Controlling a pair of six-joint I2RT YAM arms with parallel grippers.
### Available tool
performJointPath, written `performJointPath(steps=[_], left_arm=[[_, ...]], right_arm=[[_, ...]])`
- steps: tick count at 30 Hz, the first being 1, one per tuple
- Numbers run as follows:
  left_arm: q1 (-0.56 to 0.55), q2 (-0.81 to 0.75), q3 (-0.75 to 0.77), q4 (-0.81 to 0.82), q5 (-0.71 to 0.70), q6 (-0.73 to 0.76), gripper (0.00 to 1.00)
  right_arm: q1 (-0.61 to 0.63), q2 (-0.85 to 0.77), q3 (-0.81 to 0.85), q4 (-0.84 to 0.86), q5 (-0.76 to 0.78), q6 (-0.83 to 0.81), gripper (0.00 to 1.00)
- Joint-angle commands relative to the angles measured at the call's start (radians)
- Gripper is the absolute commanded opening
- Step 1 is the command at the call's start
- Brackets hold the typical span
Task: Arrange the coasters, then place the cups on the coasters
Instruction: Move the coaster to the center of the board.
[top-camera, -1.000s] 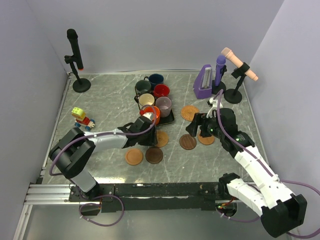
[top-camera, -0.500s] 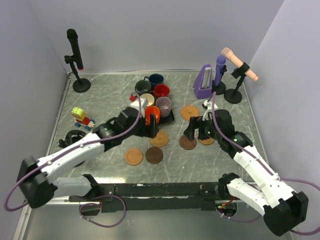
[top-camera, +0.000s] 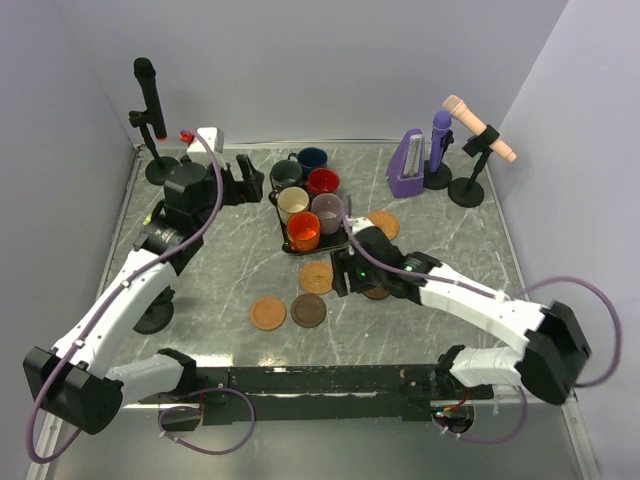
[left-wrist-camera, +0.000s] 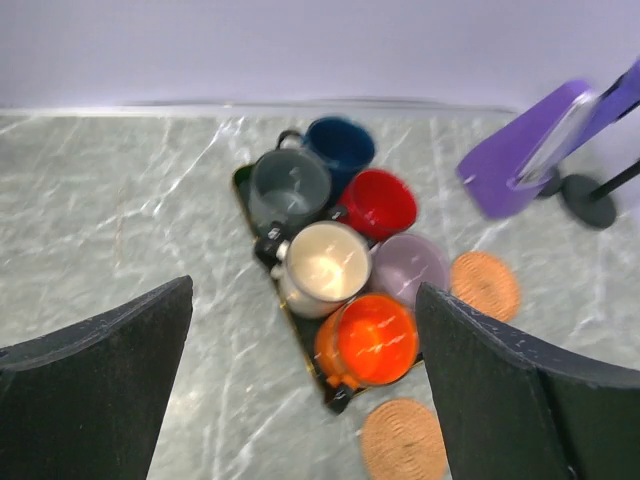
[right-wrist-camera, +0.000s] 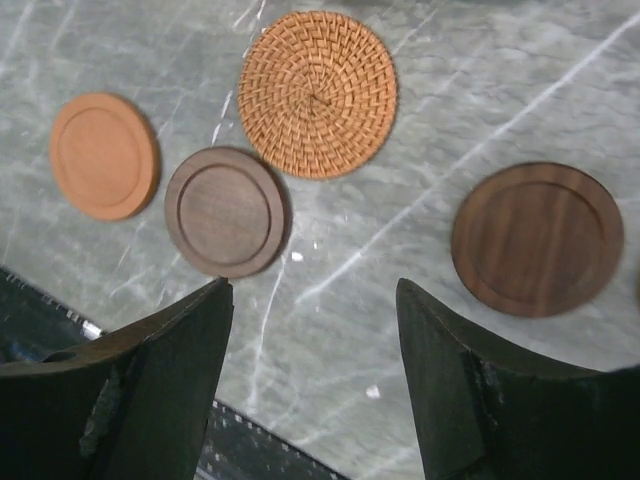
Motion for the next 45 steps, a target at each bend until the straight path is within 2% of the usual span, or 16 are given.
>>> performJointPath(steps=[1, 8, 15, 22, 35, 45], left_arm=[[0.019, -0.054, -0.099, 0.074, -0.026, 0.06, 0.97], [0.019, -0.04, -0.1, 0.071, -0.042, 0.05, 0.97], [0.019, -0.043, -0.1, 0.071, -0.015, 0.045, 0.97], [0.019, -0.04, -0.1, 0.071, 0.0, 0.037, 0.97], [0.018, -0.023, -0.107, 0.079, 0.027, 0.028, 0.97], [0.018, -0.011, -0.108, 0.079, 0.026, 0.026, 0.97]], right_arm=[[0.017, 0.153, 0.1, 0.082, 0.084, 0.058, 0.7], [0.037, 0.42, 0.243, 0.105, 0.183, 0.04, 0.62], [0.046, 0.54, 0.302, 0.091, 0.249, 0.039, 0.56], [0.052, 0.56, 0.254, 0.143, 0.229, 0.052, 0.55], [0.06, 0.641, 0.311, 0.12, 0.254, 0.049, 0.55], [0.052, 0.609, 0.236, 0.09, 0.291, 0.093, 0.53]])
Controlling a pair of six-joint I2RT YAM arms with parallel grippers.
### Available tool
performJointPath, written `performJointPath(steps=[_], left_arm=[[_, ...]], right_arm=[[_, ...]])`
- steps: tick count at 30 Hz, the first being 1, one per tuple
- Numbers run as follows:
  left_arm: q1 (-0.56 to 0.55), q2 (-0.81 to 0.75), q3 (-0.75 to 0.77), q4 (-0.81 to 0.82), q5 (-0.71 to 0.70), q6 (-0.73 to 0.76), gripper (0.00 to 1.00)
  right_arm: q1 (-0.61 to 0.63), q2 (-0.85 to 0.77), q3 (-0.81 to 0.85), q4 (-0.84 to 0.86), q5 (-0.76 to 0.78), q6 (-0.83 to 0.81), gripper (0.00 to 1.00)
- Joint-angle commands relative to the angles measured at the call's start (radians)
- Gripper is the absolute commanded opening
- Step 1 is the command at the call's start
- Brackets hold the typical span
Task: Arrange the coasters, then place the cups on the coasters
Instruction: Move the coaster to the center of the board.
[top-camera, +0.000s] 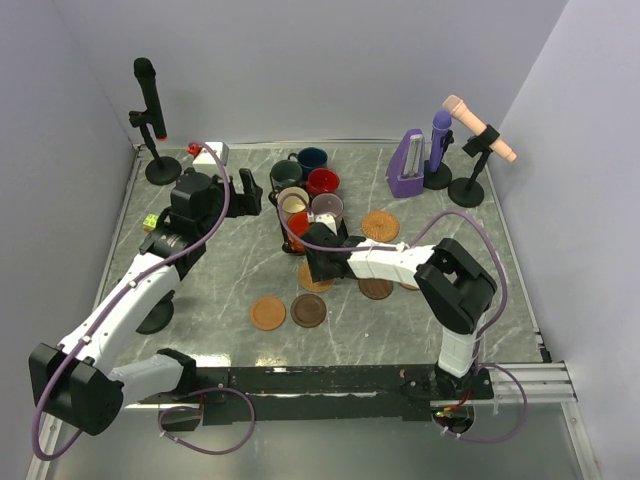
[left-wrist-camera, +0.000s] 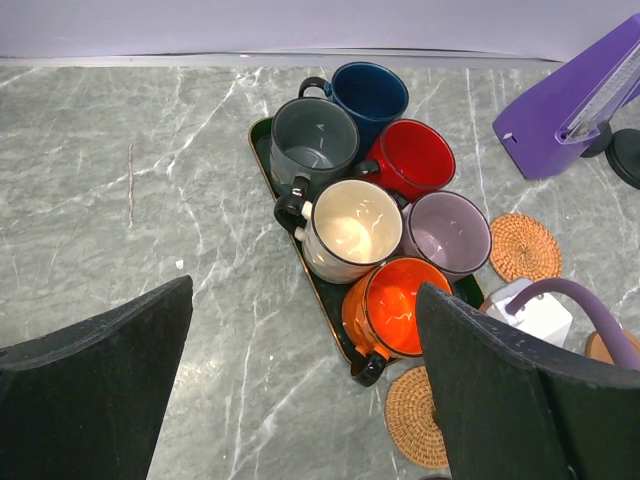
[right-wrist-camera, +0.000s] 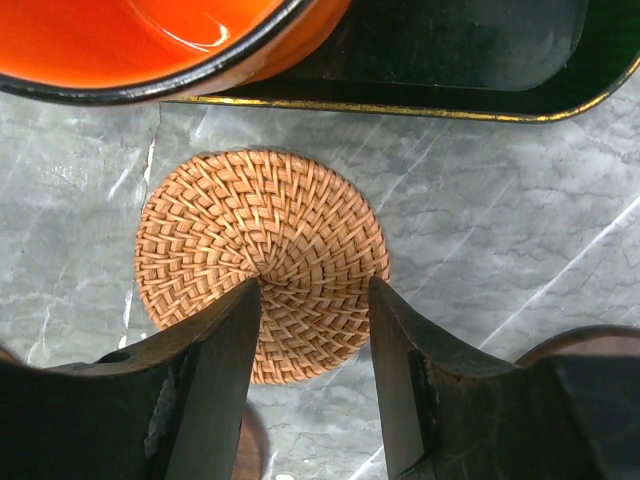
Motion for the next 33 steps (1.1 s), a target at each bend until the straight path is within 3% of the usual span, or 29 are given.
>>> performJointPath(steps=[1, 10, 18, 24, 27, 30, 33], left_arm=[[0.0, 0.0, 0.017, 0.043, 0.014, -0.013, 0.97], [-0.003, 0.0, 0.018, 0.044, 0.034, -0.022, 0.97], [-0.007, 0.005, 0.017, 0.043, 0.037, -0.017, 0.96], [-0.009, 0.003, 0.017, 0.043, 0.023, -0.008, 0.96], [-0.009, 0.002, 0.014, 0.049, 0.035, -0.008, 0.97], [-0.01, 0.005, 0.014, 0.047, 0.037, -0.013, 0.97], [-0.01, 0.006, 0.017, 0.044, 0.031, -0.013, 0.97]], right_arm=[[-0.003, -0.025, -0.057, -0.045, 0.057, 0.034, 0.53], [-0.081, -0.132, -0.157, -0.072, 0.079, 0.033, 0.54], [-0.138, -0.166, -0.128, -0.085, 0.073, -0.039, 0.57], [-0.083, -0.197, -0.037, -0.099, 0.034, -0.124, 0.71], [-0.063, -0.22, -0.043, -0.076, -0.005, -0.138, 0.85], [-0.048, -0.208, -0.06, -0.049, -0.044, -0.141, 0.87], [-0.045, -0.163, -0.056, -0.049, -0.059, -0.132, 0.81]])
